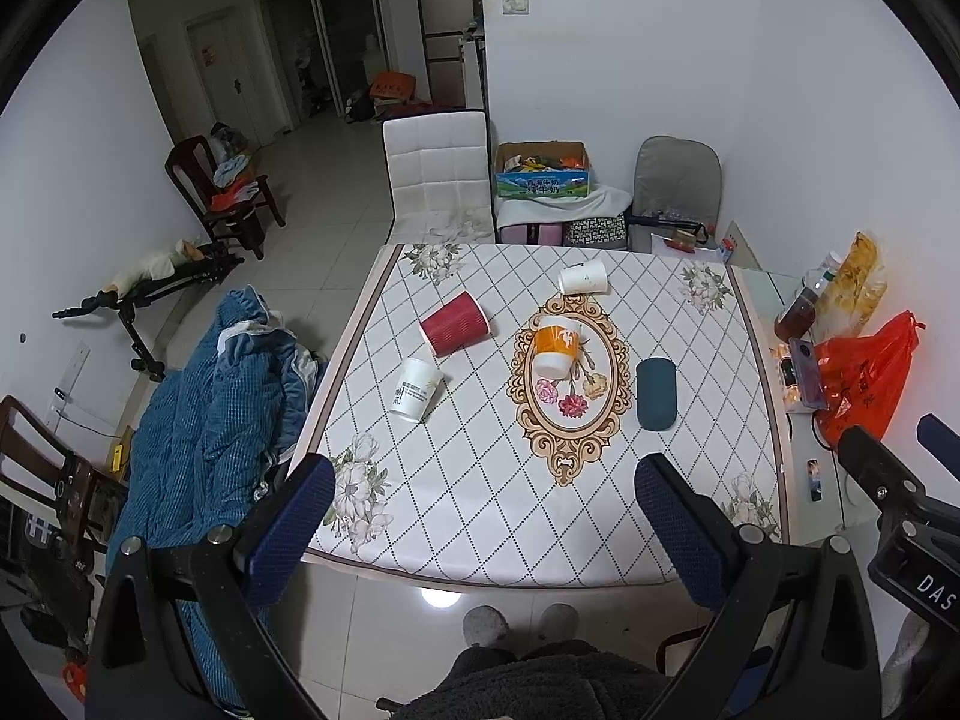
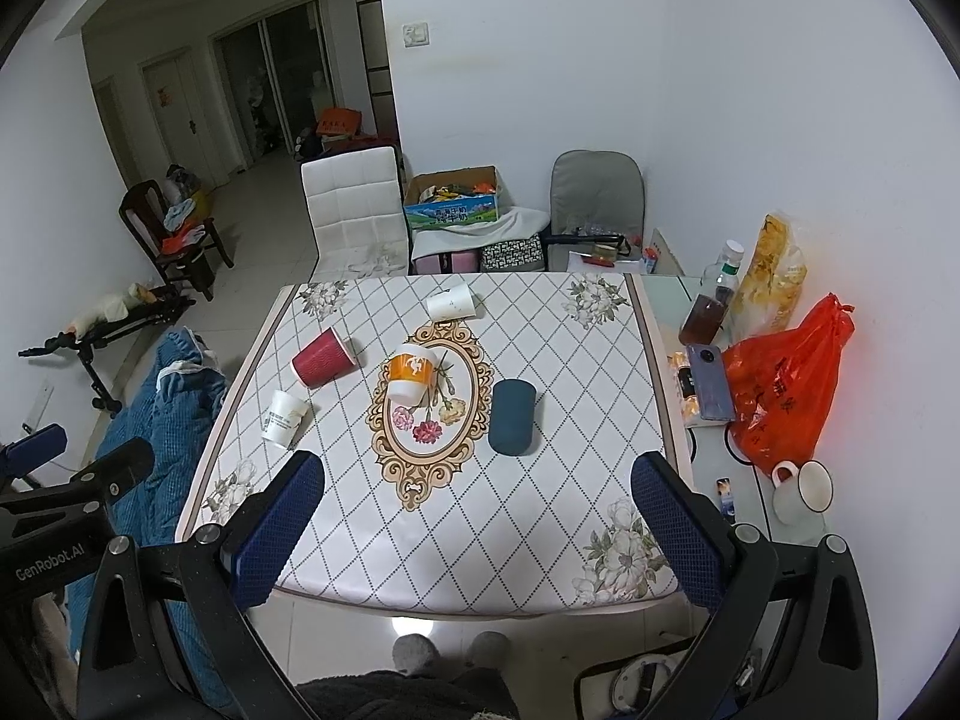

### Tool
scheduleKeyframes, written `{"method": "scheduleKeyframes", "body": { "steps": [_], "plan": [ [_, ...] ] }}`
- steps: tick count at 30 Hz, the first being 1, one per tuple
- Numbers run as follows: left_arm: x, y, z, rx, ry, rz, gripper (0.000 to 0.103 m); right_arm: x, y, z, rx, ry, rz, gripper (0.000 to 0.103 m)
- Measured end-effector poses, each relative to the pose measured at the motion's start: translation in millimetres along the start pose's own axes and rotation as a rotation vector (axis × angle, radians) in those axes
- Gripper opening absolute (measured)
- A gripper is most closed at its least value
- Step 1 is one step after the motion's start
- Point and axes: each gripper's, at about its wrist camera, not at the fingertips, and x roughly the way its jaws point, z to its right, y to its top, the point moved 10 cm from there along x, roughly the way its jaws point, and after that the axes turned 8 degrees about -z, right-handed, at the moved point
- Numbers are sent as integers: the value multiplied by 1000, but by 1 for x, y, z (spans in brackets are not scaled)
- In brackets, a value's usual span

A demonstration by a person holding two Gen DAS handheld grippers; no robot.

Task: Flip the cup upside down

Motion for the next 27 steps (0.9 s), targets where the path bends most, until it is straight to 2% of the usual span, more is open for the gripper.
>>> {"method": "scheduleKeyframes", "body": {
  "steps": [27],
  "plan": [
    [-3,2,0,-2,-3,9,103,-6,12,-4,1,13,7,103]
  ]
}}
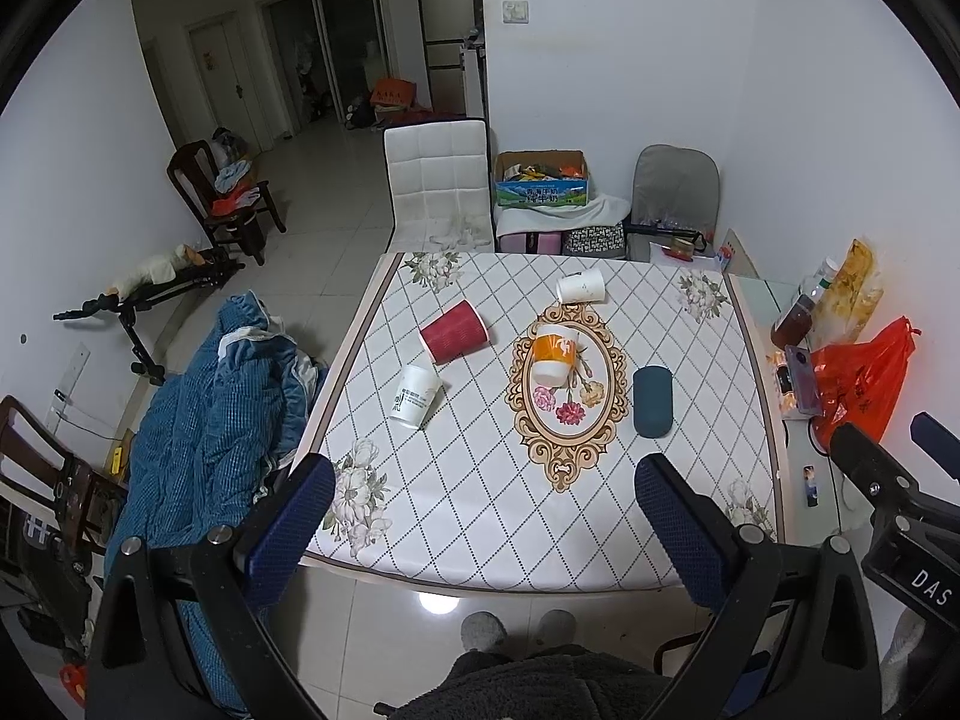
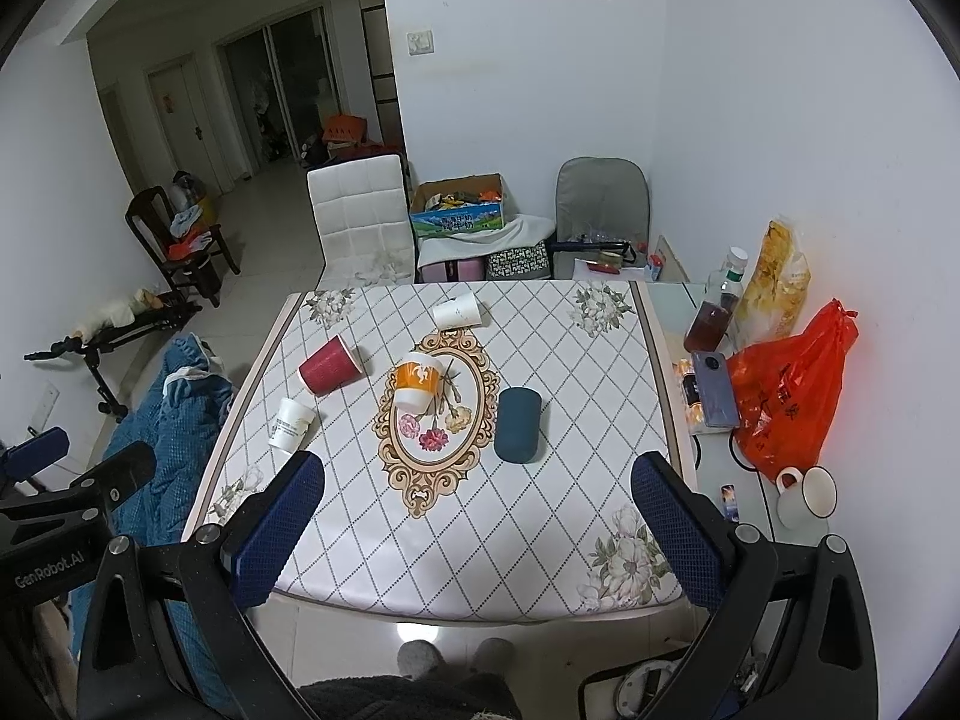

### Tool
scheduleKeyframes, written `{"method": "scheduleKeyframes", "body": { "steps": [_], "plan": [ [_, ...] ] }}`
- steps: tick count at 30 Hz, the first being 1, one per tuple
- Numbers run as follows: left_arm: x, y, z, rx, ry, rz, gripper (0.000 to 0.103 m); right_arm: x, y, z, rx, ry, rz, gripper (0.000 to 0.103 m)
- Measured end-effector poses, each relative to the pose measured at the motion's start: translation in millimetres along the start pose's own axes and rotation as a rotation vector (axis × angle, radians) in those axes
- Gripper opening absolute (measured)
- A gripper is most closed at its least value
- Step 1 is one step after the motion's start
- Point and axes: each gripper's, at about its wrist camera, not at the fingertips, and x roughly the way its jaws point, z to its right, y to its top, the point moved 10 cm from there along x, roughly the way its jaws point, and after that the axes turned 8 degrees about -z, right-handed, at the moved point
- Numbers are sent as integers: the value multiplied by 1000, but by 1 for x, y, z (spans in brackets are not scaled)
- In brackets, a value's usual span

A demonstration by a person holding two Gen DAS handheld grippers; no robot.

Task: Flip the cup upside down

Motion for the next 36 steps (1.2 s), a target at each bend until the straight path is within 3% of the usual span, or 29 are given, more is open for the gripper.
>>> {"method": "scheduleKeyframes", "body": {
  "steps": [22,29,36],
  "plan": [
    [-1,6,12,-7,-9,-10,103,-5,4,-5,-6,19,1,103],
    [30,-7,21,-1,-7,-54,103,21,-8,7,19,21,-54,103],
    [90,-14,48,29,10,-152,103,78,-30,44,71,-20,-157,103]
  ]
}}
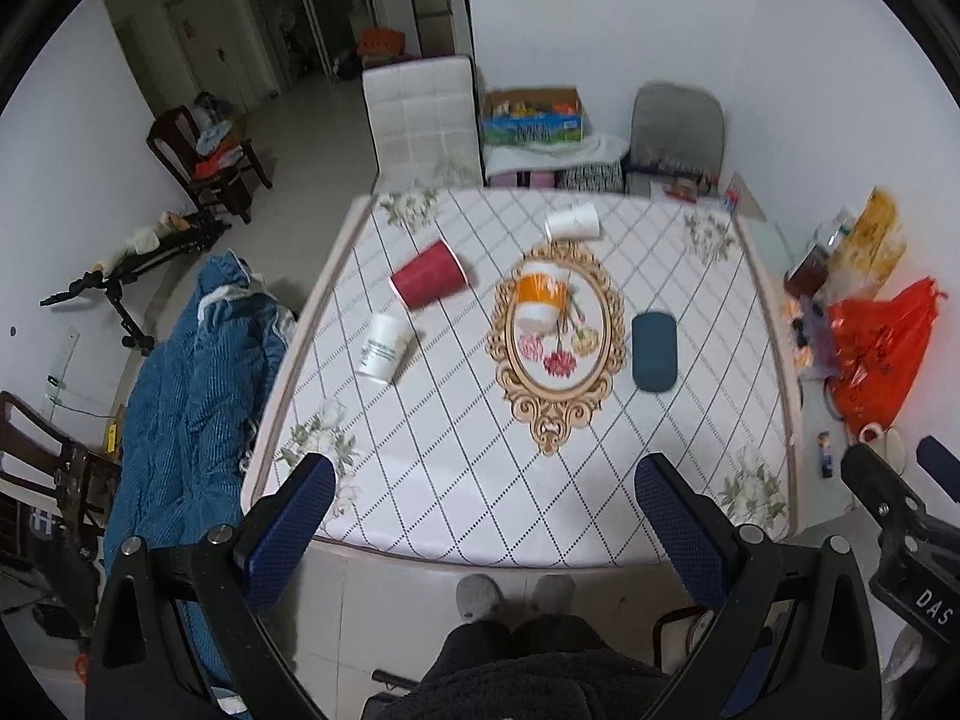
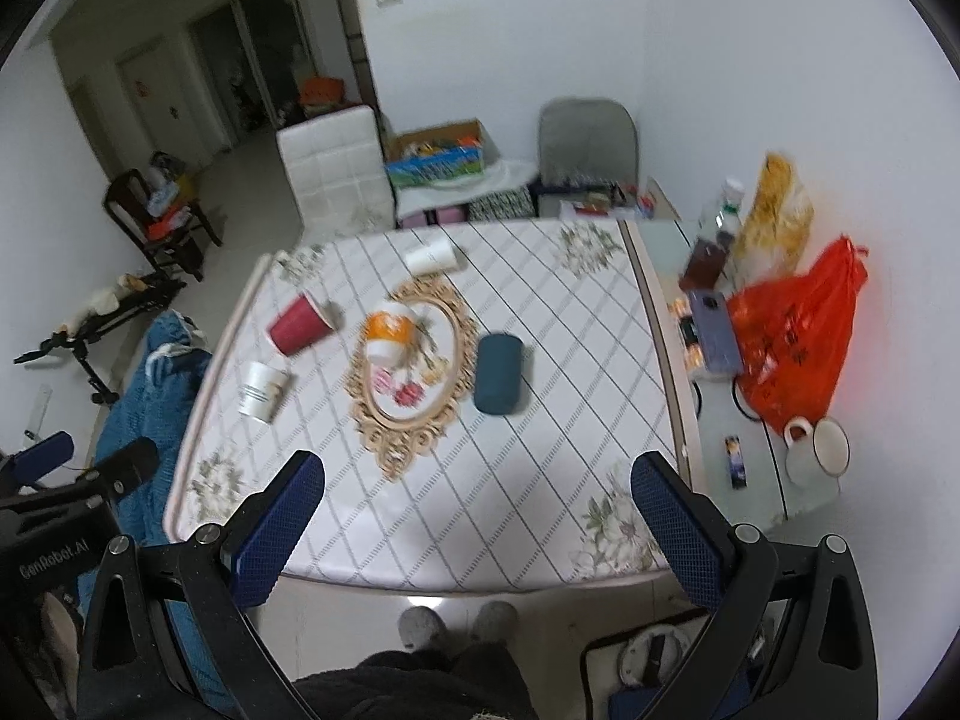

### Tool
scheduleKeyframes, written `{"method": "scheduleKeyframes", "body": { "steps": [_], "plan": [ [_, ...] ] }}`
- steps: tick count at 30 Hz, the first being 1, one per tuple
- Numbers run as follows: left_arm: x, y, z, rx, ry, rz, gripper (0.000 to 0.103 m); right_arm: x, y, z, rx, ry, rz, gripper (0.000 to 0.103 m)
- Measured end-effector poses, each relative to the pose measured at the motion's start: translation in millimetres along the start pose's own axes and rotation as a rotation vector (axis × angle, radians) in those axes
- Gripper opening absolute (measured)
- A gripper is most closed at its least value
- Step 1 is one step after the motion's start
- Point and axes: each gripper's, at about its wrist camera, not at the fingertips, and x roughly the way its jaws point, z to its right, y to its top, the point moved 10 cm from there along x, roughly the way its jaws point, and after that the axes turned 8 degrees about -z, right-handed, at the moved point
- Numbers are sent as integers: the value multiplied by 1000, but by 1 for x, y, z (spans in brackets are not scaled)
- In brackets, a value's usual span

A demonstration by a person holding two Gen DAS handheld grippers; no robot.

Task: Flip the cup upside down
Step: 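Move the left tool down to the dark teal cup and close around it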

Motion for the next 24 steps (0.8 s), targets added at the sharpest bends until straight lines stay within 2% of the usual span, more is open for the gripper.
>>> {"method": "scheduleKeyframes", "body": {
  "steps": [12,21,24],
  "plan": [
    [109,12,57,64,37,-168,103,139,-39,86,62,-52,-208,103],
    [179,28,86,135,40,-298,103,214,-75,97,83,-50,-355,103],
    [201,40,96,165,45,-322,103,236,-81,101,90,-86,-393,103]
  ]
}}
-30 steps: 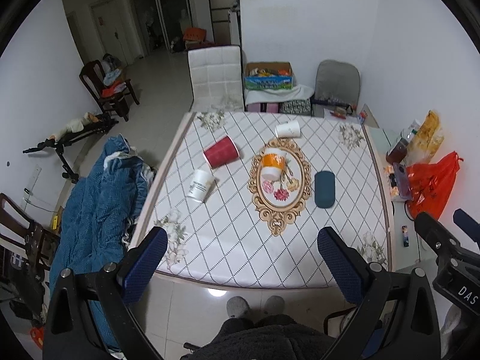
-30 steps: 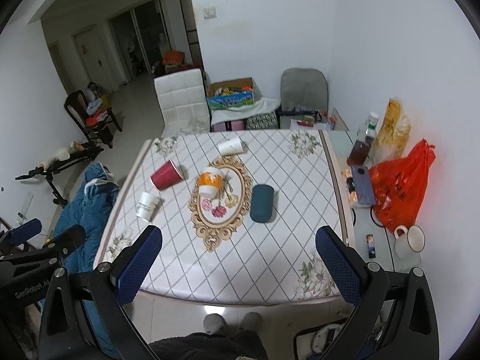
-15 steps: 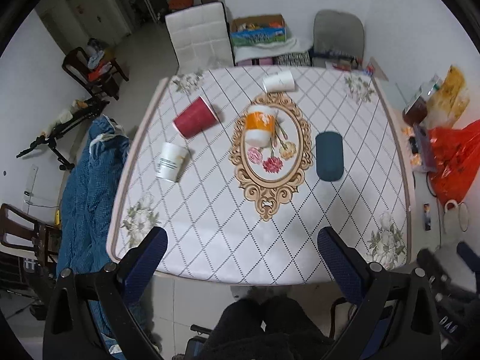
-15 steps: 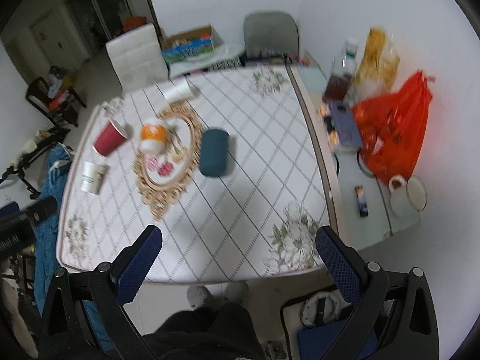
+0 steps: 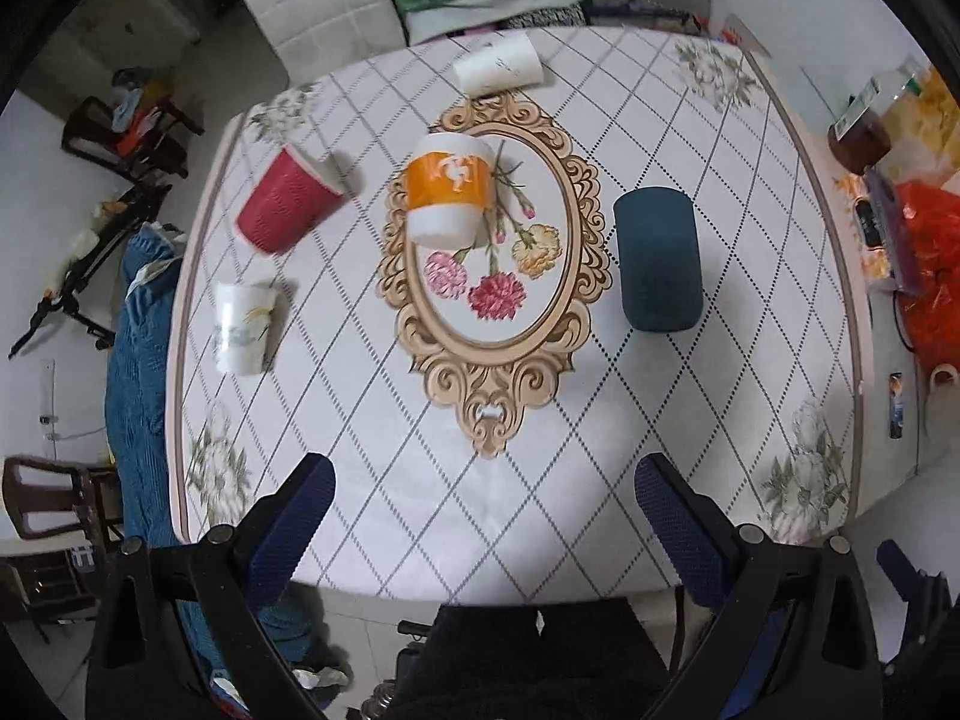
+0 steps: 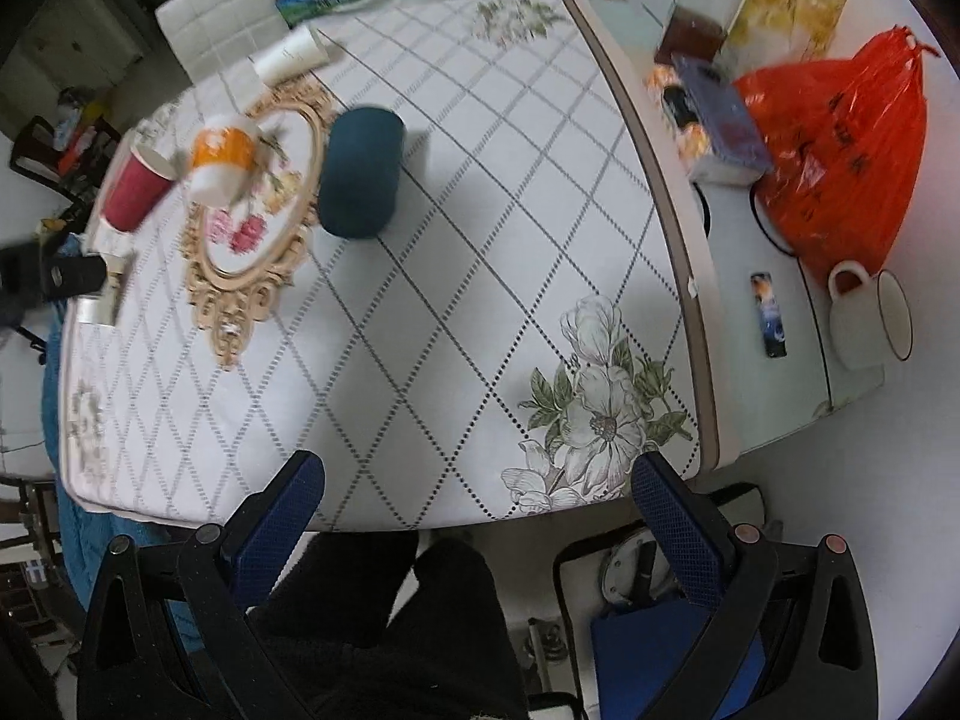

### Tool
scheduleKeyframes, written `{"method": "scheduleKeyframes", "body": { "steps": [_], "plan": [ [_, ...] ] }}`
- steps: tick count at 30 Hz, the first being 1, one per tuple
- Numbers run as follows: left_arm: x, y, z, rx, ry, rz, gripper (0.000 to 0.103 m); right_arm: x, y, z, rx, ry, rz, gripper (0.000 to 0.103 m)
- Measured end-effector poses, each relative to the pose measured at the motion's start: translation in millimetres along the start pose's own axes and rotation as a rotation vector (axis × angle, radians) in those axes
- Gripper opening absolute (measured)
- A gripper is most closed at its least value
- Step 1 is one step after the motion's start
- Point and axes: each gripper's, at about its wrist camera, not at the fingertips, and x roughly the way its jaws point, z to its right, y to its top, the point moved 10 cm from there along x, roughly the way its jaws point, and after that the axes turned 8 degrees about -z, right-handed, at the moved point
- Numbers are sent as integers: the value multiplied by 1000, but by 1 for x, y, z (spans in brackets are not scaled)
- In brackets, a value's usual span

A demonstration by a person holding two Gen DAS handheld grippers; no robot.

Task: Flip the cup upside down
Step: 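Move the left tool down to the dark teal cup and close around it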

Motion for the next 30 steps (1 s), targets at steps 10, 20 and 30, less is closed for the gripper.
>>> {"method": "scheduleKeyframes", "body": {
  "steps": [10,20,30],
  "plan": [
    [43,55,45,120,-26,-99,102,62,18,25,61,-131,-110,103],
    [76,91,101,209,-145,-222,102,95,29,29,100,-96,-191,103],
    [121,98,134,271,-157,-324,102,110,29,29,163,57,-270,103]
  ]
}}
